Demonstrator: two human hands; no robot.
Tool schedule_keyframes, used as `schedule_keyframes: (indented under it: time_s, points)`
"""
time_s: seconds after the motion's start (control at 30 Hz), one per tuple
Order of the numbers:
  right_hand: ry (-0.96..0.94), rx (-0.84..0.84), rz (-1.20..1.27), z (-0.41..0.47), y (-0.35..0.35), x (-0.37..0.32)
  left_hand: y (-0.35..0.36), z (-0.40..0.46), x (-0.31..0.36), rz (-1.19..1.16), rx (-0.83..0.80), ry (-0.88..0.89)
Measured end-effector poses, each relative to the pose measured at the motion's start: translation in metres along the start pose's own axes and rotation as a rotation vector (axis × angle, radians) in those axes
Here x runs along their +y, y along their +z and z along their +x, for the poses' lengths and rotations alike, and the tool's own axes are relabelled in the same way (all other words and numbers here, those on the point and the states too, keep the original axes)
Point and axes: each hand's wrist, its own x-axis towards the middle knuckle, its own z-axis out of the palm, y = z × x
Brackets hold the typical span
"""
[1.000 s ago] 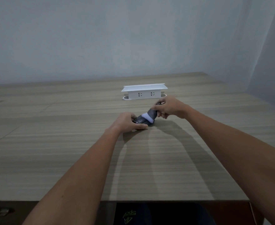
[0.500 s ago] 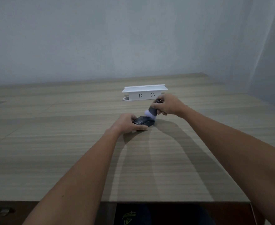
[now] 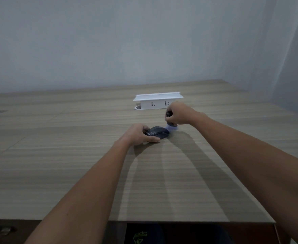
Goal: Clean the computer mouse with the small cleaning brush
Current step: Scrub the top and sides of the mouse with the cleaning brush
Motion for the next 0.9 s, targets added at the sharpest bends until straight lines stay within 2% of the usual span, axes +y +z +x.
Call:
schedule_keyframes:
  time_s: [0.17, 0.3, 0.4, 0.47, 0.53, 0.63, 0.77, 0.9]
  points:
    - [-0.037, -0.014, 0.259, -0.002, 0.002, -0.005, -0.001, 0.001, -0.002, -0.019, -0.016, 0.007]
    - [0.026, -0.002, 0.02, 0.004, -0.001, -0.004, -0.001, 0.002, -0.002, -0.025, -0.025, 0.019]
    - [0.022, 0.046, 0.14, 0.006, -0.003, -0.004, -0.001, 0.004, -0.004, -0.036, -0.028, 0.014]
    - [0.004, 0.002, 0.277, 0.004, -0.001, -0.004, -0.001, 0.004, -0.006, -0.041, -0.031, 0.019]
    - [0.013, -0.041, 0.226, 0.005, 0.0, -0.003, -0.001, 0.005, -0.007, -0.049, -0.032, 0.024]
    - [0.054, 0.006, 0.022, 0.01, -0.001, -0.001, -0.001, 0.007, -0.008, -0.067, -0.036, 0.03]
    - [0.032, -0.002, 0.24, 0.007, 0.002, 0.0, -0.001, 0.005, -0.007, -0.048, -0.027, 0.022]
    - [0.095, 0.009, 0.13, 0.007, 0.003, 0.005, 0.0, 0.005, -0.008, -0.066, -0.026, 0.031]
